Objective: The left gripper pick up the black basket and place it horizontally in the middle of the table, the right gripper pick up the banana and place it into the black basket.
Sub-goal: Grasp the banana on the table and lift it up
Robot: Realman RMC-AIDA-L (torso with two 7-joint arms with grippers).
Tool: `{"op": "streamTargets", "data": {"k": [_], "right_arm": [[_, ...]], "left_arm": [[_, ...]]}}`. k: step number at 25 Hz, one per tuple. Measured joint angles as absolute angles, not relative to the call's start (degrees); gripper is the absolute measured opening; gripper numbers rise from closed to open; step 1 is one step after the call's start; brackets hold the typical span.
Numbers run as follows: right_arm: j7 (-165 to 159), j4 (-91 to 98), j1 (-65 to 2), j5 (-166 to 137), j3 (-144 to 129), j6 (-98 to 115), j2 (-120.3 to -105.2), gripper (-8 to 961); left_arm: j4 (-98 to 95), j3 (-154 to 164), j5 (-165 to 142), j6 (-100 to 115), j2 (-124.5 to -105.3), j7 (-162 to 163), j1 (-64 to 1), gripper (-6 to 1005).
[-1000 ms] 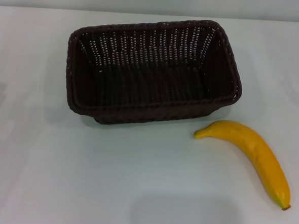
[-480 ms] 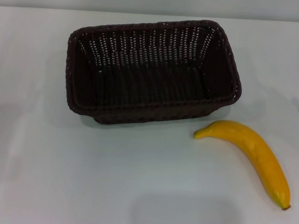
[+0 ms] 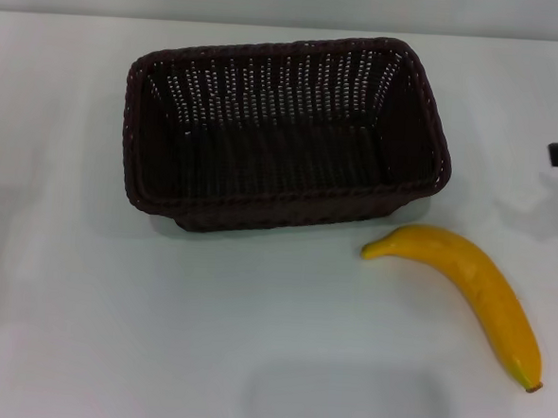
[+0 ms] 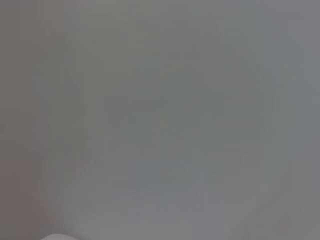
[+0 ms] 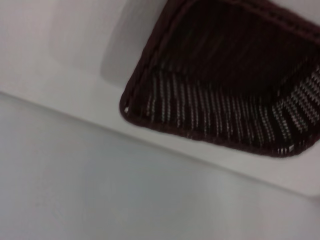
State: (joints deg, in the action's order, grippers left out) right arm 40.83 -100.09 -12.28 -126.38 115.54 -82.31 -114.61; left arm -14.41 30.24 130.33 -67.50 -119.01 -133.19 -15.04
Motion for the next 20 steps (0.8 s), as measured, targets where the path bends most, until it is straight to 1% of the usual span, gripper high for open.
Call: {"op": "streamTargets", "data": {"k": [5, 13, 20], "right_arm": [[28.5, -109.01, -14.18, -136.54, 105.74, -87.37, -114.72, 805], [14.54, -110.15, -18.5, -146.28, 90.23, -90.71, -115.01, 811], [9.67, -109.92, -18.46, -150.44, 80.76, -87.23, -115.09, 816]], "left_arm": [[-14.03, 30.24, 132.07, -66.75, -118.98, -133.83, -15.17, 871], [-13.97, 30.24, 132.71, -66.34, -119.03, -133.86, -15.96, 870], [-13.81, 30.24, 132.72, -66.13, -119.0, -133.86, -16.62, 870]]}}
